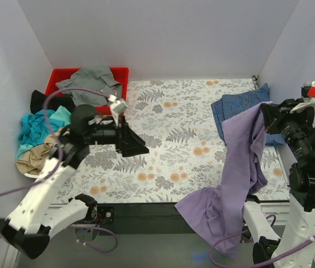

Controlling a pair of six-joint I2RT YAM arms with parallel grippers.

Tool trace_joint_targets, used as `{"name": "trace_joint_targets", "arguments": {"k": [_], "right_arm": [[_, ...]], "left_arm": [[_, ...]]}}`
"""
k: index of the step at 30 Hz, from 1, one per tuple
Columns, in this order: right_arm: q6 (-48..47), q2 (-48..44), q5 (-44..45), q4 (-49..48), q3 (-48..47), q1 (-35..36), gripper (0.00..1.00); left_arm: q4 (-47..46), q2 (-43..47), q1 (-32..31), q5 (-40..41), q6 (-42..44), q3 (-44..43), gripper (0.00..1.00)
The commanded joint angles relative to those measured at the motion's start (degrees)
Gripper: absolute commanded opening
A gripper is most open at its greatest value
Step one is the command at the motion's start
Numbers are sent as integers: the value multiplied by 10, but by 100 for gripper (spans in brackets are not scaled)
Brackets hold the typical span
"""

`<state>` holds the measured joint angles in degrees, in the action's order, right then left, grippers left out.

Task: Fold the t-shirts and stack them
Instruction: Flatten the tshirt out

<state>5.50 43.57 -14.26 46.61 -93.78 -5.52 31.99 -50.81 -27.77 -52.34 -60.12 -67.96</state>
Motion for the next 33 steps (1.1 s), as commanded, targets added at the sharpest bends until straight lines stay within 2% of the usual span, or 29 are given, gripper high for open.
{"name": "trace_joint_targets", "arguments": {"k": [1,6,9,12,13,14,17,21,23,26,29,30,33], "right_arm": [[-7,-14,15,-39,0,-1,1],[-6,-6,15,-55,30,-1,1],[1,-6,14,-71,65,-1,1],[13,4,9,-91,108,-1,1],[17,6,8,-100,120,-1,1],[19,12,16,-107,151,-1,1],[22,33,48,-143,206,-1,1],[25,87,75,-196,252,0,1],[26,131,128,-231,258,0,1],[25,200,199,-280,244,1,1],[30,283,209,-304,207,5,1],[31,300,214,-312,200,10,1],[30,349,233,-326,178,30,1]], "left_arm": [[-87,-30,-6,-41,-24,145,70],[-175,-67,-56,2,-57,241,72],[-199,-127,-110,82,-71,261,72],[-199,-198,-167,168,-69,251,72],[-202,-219,-179,222,-71,247,72],[-199,-265,-198,252,-76,239,71],[-198,-327,-218,317,-83,210,70],[-194,-387,-229,362,-93,176,70],[-195,-392,-229,378,-96,163,70],[-188,-385,-229,384,-83,148,70],[-188,-374,-229,345,-61,141,70],[-190,-371,-229,281,-41,137,70],[-196,-373,-241,185,-12,129,70]]}}
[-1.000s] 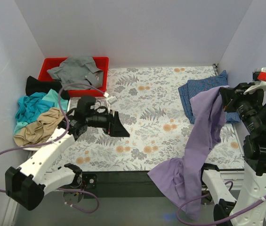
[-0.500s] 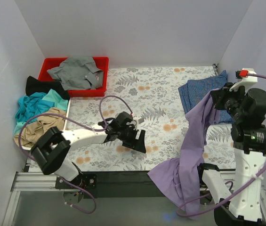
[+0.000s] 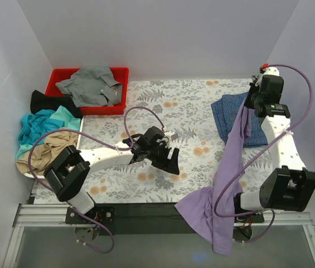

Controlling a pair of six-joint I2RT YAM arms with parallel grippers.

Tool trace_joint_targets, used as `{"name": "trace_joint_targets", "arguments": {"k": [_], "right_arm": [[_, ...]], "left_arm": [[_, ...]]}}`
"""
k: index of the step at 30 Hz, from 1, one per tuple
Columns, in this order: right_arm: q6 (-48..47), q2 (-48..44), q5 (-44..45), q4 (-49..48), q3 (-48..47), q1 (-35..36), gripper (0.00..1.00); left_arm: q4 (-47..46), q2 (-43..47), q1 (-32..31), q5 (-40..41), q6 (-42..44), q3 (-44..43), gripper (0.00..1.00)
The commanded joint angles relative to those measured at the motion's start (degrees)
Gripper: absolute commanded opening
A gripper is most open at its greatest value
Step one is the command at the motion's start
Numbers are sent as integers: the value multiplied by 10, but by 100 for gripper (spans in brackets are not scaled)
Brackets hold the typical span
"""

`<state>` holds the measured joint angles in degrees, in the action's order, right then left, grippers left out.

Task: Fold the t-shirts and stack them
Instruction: Flatten the tshirt out

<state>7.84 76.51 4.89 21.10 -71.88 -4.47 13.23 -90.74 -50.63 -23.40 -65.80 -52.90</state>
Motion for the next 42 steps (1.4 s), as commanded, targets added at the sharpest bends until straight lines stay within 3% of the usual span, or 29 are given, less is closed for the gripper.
{"name": "trace_joint_targets", "arguments": {"k": [1,6,18,29,31,33,36,40,42], "right_arm": [[6,25,50,-79,-42,24,1],[9,45,50,-91,-56,37,1],[11,38,26,-96,-31,38,1],[9,25,34,-99,-8,38,1],[10,24,33,-99,-7,38,1],[10,23,33,-99,-4,38,1],[9,22,32,-99,0,38,1],[7,18,38,-99,7,38,1],[3,17,42,-99,13,38,1]], "left_arm": [[-1,22,-18,-129,67,-26,70],[63,-38,-68,-160,119,-61,69],[89,-160,-160,25,95,-105,65],[115,-217,-222,54,95,-141,59],[121,-225,-222,61,96,-147,48],[126,-240,-224,68,92,-156,22],[142,-254,-224,115,88,-166,3],[157,-245,-199,157,88,-171,0],[164,-234,-145,165,79,-165,0]]}}
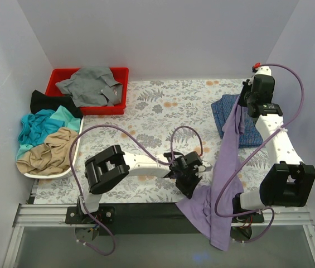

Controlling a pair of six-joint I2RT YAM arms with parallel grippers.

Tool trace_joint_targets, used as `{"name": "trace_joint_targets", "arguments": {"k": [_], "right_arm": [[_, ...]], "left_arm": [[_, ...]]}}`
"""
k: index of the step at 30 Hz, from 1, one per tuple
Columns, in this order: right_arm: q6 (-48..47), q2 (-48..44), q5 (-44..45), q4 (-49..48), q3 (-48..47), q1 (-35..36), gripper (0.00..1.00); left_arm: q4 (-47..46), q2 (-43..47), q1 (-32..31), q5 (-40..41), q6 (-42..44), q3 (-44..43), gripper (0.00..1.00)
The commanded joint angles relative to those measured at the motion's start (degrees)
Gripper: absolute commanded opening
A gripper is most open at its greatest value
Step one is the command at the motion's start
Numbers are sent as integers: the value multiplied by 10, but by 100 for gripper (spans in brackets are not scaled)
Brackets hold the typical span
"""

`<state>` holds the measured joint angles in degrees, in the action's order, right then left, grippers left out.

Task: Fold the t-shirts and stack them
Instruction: Flatten the tshirt out

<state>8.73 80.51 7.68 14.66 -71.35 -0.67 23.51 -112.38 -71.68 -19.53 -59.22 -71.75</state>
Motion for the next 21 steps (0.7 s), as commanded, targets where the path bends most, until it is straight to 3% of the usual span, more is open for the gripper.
{"name": "trace_joint_targets", "arguments": {"k": [1,5,7,8,9,11,12,16,21], "right_arm": [[-6,-25,15,-34,11,0,1],[-11,-23,20,-34,17,0,1],[-12,-20,19,-35,17,-1,1],[-12,-19,18,-35,17,-1,1],[-13,-17,17,-35,17,-1,1],[-12,-11,12,-36,16,-1,1],[-13,-9,12,-36,16,-1,1],[-13,-4,7,-38,17,-1,1],[-13,3,4,-39,14,-2,1]], "left_arm": [[60,-12,88,123,10,29,0],[54,34,204,146,14,64,0],[63,36,231,167,9,55,0],[69,32,235,181,3,36,5],[78,16,236,188,2,24,35],[118,-5,235,235,-9,-4,52],[127,-11,234,247,-12,-18,66],[145,36,230,269,-2,-28,69],[120,152,210,146,53,3,70]]}}
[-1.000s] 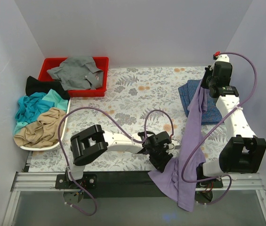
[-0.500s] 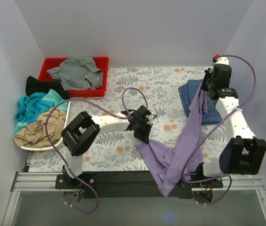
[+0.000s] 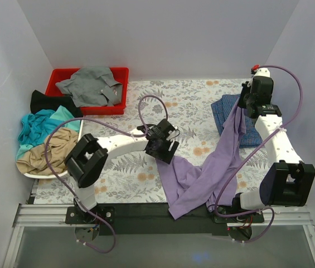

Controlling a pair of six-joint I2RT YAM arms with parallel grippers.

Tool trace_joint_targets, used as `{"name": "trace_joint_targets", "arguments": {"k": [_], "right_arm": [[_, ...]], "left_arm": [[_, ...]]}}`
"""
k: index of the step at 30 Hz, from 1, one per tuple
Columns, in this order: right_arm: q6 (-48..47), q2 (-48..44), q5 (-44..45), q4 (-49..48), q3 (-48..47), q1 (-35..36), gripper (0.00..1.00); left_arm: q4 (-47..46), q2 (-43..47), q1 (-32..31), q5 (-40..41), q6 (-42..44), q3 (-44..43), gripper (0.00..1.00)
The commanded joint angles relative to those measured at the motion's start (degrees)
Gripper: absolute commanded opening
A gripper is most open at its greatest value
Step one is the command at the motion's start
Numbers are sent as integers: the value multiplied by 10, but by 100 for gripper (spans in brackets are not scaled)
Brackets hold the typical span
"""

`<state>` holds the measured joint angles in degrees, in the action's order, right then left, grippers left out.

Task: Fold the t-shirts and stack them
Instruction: Flatten the tshirt out

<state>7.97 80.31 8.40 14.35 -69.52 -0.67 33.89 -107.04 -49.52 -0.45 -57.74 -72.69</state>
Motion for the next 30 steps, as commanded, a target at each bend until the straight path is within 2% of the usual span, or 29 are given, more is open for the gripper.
{"name": "trace_joint_targets", "arguments": {"k": [1,8,16,30], "right_arm": [[-6,6,-7,-37,-4,-2,1],[3,12,-21,-37,-1,-2,1],[0,4,-16,-37,9,-2,1],[-2,3,-15,-37,23,-4,1]], "left_arm": [[15,129,-25,-67,43,23,70],[-22,189,-102,-152,33,78,70],[-36,154,-163,-182,16,117,70],[-65,111,-213,-242,8,125,68]]}}
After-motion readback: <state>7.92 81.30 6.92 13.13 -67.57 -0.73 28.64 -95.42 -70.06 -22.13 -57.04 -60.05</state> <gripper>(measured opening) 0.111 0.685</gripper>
